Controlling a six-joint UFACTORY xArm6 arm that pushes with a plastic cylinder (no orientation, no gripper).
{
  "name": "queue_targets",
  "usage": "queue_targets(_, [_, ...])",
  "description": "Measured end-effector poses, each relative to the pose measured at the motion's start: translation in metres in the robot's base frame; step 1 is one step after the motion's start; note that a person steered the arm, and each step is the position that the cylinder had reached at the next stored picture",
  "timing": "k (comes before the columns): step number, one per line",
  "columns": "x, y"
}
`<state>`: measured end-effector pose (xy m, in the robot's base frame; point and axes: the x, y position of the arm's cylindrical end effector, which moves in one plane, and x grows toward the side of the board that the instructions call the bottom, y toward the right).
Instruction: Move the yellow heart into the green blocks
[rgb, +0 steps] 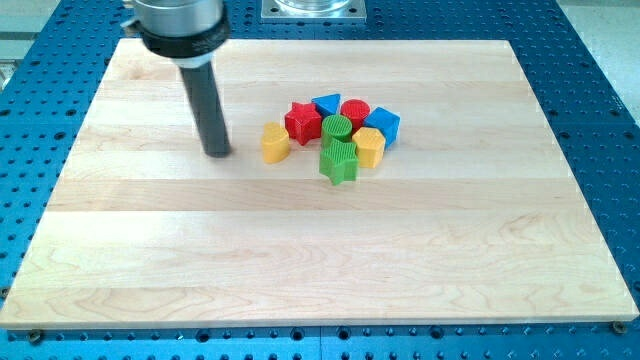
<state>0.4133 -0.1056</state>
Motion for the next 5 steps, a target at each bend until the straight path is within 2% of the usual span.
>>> queue_targets(1, [-0.008,0.038])
queue_targets(3, [-0.005,0.064])
queue_targets(4, [0.012,0.066])
queue_targets(5, [0.063,0.081])
